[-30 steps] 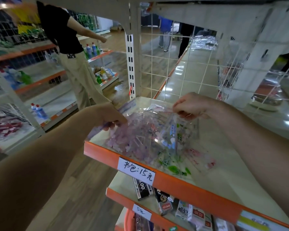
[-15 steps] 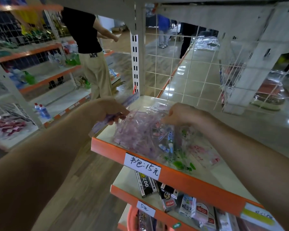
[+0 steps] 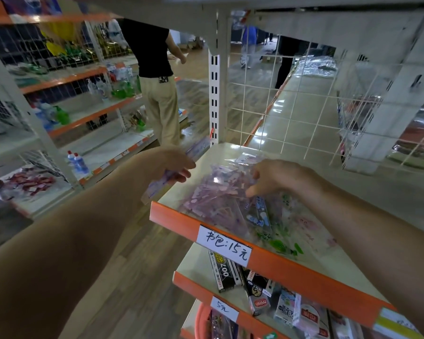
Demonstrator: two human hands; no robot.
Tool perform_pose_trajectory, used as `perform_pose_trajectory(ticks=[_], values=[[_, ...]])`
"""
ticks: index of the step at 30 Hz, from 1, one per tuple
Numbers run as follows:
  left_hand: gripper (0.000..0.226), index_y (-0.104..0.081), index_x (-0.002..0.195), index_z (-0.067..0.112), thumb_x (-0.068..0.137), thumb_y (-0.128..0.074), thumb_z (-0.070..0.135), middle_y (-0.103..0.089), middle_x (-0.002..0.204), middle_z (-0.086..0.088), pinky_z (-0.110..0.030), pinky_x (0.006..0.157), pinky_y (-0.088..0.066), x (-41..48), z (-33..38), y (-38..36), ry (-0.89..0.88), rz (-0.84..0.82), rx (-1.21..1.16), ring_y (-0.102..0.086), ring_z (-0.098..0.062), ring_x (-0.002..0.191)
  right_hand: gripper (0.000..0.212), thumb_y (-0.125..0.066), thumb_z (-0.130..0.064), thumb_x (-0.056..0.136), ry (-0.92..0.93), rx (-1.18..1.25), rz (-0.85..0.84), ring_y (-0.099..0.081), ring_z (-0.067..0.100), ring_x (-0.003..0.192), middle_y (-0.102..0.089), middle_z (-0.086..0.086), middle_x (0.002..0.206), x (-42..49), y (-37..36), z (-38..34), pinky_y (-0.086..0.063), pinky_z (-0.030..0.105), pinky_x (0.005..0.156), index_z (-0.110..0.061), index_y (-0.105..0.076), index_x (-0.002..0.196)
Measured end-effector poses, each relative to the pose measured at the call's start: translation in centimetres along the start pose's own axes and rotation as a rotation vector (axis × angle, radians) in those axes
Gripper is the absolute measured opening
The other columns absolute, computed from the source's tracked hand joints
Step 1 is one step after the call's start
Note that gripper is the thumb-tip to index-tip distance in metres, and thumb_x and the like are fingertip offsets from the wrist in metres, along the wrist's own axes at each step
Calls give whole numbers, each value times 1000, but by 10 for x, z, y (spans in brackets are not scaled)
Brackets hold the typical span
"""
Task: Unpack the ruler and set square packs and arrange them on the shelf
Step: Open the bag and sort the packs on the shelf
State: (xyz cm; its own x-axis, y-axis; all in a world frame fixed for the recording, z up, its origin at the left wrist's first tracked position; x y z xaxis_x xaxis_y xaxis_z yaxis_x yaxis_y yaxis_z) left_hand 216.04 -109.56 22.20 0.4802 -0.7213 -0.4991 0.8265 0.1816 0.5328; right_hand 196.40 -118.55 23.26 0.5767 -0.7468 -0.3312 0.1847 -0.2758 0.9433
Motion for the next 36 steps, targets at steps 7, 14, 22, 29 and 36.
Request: perform_pose_trajectory(ticks=[7,14,22,29,36], values=[[36,-59,99,0,76,-79,21,-55,78,-11,-22,44,-34,0,7,-32,-7,-136,237,-43,-17,52,69,-70,-51,79,112,158,-39,-52,27,119,-53,10,135,-8,-9,-9,-41,33,92,-13,-49,133],[24,-52,68,8,84,-70,14,-46,61,-6,-17,38,-26,10,9,-35,-8,-130,-24,-33,-12,39,39,-74,-26,81,24,642,69,-58,20,90,-62,10,107,2,-6,16,-44,25,73,-3,-66,113],[20,-56,71,7,90,-61,12,-59,46,3,-15,35,-26,-1,19,-19,-67,-113,-84,-33,-7,33,19,-60,-8,88,-36,822,3,-52,21,65,-57,15,81,2,-2,46,-42,18,49,6,-68,99],[22,-53,71,12,90,-62,15,-54,50,3,-14,37,-28,-7,35,-14,-78,-109,-125,-37,-6,36,14,-60,-5,89,41,856,-113,-60,19,70,-69,18,88,-1,1,37,-50,23,54,4,-67,97],[15,-60,75,8,90,-60,10,-60,52,2,-15,36,-31,-11,36,1,-130,4,-156,-43,-7,36,10,-55,4,87,-37,699,-85,-53,18,55,-59,13,69,-5,4,58,-44,21,44,1,-63,83]])
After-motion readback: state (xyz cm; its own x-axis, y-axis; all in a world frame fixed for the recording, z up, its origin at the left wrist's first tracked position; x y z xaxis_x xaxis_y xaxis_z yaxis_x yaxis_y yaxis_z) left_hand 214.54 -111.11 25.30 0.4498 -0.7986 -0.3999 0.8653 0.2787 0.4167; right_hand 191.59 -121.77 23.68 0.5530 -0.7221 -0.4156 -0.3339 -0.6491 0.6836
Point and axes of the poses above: each hand's wrist, its own x-axis towards the middle knuckle, its own y-axis out of the back of the hand, z = x × y, the point moved 4 cm from there along x, towards the middle knuckle
